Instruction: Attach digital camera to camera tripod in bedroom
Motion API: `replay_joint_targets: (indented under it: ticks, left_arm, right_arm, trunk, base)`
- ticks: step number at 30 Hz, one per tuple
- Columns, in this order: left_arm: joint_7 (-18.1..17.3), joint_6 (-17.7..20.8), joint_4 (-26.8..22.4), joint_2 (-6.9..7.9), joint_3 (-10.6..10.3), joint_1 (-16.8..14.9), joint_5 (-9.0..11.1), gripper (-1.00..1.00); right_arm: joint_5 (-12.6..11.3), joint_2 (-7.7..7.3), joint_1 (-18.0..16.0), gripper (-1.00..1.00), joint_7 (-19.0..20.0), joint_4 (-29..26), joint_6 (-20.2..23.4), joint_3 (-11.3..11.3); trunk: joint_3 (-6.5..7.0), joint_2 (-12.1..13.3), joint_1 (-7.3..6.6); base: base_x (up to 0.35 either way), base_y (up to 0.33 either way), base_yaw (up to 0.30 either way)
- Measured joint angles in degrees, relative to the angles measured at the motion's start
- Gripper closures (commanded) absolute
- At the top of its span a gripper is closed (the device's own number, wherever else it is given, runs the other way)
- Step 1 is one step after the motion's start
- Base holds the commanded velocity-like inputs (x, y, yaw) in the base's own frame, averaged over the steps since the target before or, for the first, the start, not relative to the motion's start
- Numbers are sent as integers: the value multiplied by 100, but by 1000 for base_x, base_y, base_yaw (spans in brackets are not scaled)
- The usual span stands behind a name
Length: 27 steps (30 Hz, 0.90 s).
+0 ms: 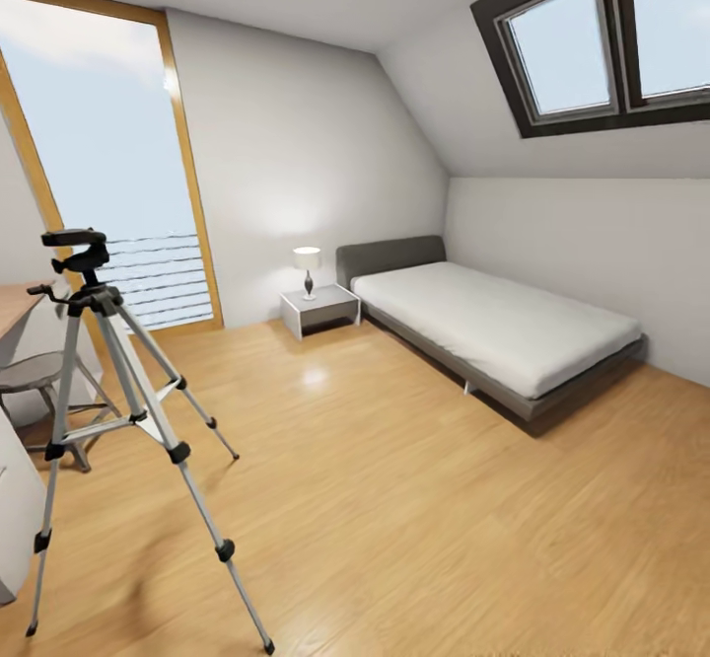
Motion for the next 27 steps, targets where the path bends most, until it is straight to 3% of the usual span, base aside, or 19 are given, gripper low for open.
replay_joint_targets:
  ticks: [27]
  left_arm:
    - [-2,-9,0,-7,2,0,-8,-100]
  right_arm:
    - [13,1,0,-100,0,1,1,11]
  trunk:
    - [0,1,1]
  base:
    - [-20,23,-291]
